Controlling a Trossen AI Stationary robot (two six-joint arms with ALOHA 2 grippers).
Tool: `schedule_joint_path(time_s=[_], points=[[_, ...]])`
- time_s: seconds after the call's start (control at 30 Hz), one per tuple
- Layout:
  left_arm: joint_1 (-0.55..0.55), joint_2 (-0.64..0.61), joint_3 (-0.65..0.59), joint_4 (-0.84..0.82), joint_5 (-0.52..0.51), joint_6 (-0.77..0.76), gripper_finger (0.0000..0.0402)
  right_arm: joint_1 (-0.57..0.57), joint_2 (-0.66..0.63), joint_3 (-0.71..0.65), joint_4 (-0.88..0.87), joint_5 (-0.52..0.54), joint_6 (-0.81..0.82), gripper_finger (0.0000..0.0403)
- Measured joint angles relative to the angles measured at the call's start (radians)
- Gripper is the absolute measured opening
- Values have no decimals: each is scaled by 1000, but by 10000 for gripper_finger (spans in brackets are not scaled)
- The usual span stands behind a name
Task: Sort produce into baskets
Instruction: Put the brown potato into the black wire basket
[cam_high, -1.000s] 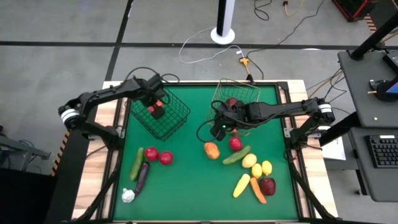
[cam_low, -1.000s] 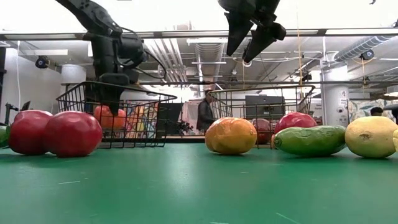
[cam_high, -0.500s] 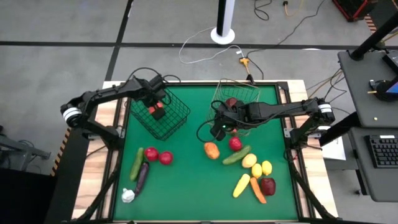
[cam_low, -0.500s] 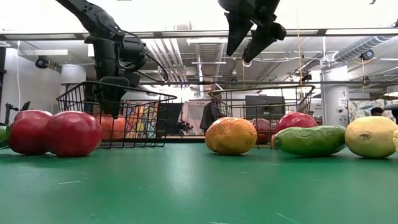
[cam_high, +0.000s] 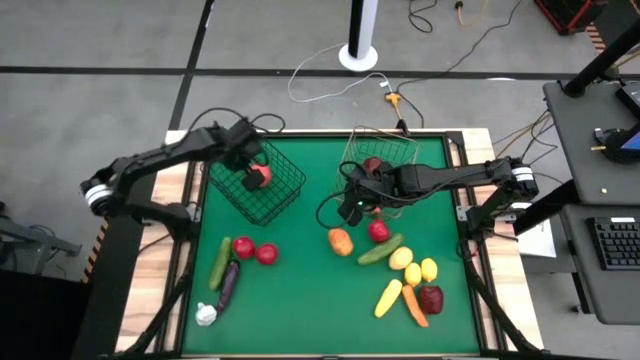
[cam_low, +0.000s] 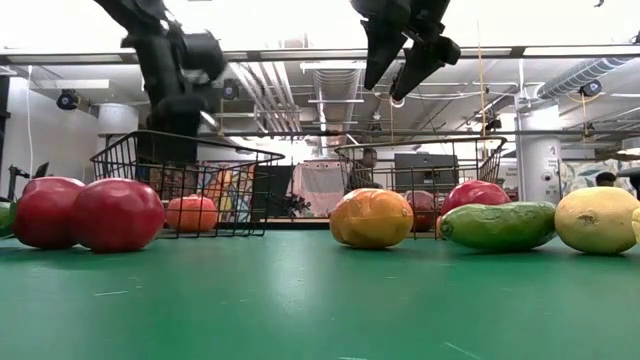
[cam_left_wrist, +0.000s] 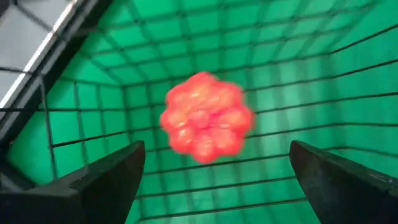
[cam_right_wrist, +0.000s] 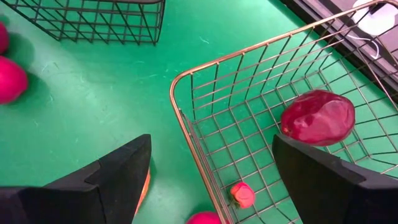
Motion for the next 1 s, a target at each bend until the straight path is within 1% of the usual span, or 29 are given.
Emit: schedule_joint_path(time_s=[0.1, 0.23, 0.37, 0.47, 0.57, 0.7, 0.8, 0.9, 1.0], points=[[-73, -100, 0, 0, -3, -42, 380, 4, 0, 0, 3, 0, 12, 325], [-213, -229, 0, 0, -55, -114, 380, 16, 0, 1, 38, 0, 9, 325], [-393, -328, 0, 0, -122, -206, 380, 32, 0, 3, 110, 0, -6, 325], [-548, -372, 0, 2, -205, -278, 380, 51, 0, 3, 145, -9, -14, 325], [-704, -390, 0, 7, -306, -352, 380, 77, 0, 3, 165, -34, 2, 325], [-897, -384, 0, 23, -431, -432, 380, 124, 1, 4, 190, -45, 46, 325], [-1016, -364, -1, 41, -508, -487, 380, 162, 12, 5, 217, -60, 82, 325], [-1091, -340, -1, 51, -529, -534, 380, 199, 31, 5, 240, -68, 114, 325], [-1120, -311, -1, 70, -532, -560, 380, 226, 58, 15, 260, -92, 145, 325]])
